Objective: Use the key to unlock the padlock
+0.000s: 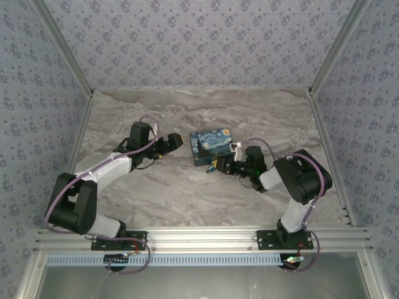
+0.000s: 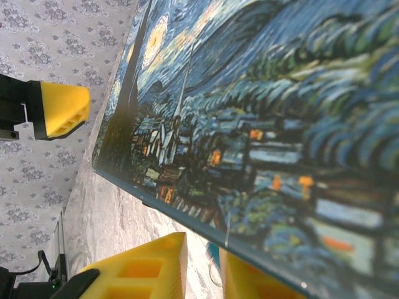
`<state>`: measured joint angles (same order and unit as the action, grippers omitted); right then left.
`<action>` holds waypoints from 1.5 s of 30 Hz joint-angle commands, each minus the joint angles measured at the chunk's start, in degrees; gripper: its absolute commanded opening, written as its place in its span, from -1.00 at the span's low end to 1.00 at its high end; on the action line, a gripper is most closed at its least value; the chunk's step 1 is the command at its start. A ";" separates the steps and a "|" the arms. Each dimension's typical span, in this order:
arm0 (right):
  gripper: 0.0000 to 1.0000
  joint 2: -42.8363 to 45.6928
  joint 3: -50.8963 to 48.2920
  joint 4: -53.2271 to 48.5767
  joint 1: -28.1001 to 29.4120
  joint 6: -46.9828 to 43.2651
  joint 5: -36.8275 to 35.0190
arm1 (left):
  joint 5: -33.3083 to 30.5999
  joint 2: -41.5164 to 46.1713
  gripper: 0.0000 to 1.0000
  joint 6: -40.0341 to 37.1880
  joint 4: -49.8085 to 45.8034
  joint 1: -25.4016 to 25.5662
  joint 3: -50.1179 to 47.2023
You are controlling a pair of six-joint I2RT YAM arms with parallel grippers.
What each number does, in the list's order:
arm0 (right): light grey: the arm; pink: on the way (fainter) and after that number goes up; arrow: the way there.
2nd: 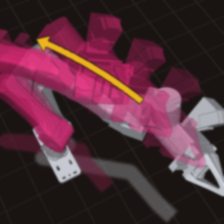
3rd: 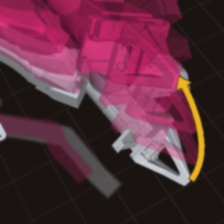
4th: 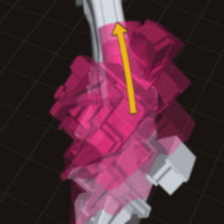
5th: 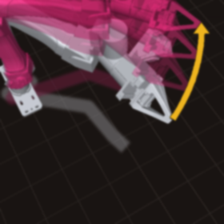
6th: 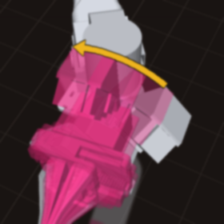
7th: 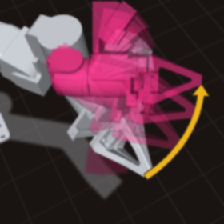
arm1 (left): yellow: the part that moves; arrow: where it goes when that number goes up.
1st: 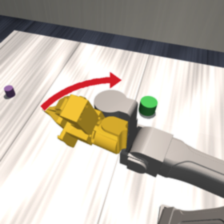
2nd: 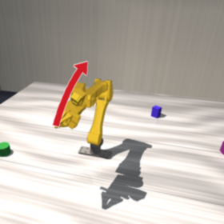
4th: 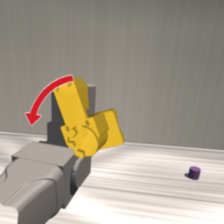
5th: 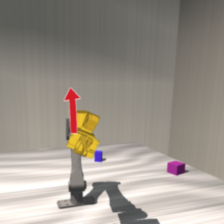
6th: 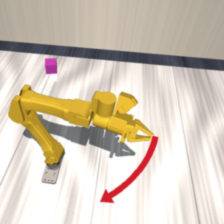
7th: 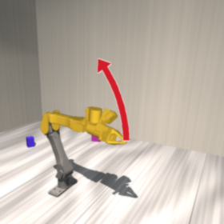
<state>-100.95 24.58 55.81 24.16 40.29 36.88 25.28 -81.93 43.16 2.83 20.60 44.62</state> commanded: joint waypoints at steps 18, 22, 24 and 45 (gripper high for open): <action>-0.22 0.30 -1.97 0.00 -0.09 -0.57 -3.66 | 3.49 -4.01 0.99 0.41 1.92 0.73 2.47; -0.10 -0.19 -1.64 -0.44 0.07 -0.64 -4.23 | 4.90 -7.51 0.99 0.11 2.42 2.35 5.08; -0.06 -0.64 -1.38 -0.30 0.04 -0.62 -4.28 | 5.77 -9.63 0.99 0.38 2.97 3.08 6.57; -0.20 -8.07 0.96 9.98 0.61 0.58 -1.66 | 5.06 -25.10 0.61 1.98 4.90 7.35 12.18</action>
<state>-107.68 25.71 64.60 24.32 40.95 34.28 32.12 -105.73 45.32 7.75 27.77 57.08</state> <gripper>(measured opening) 0.412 0.811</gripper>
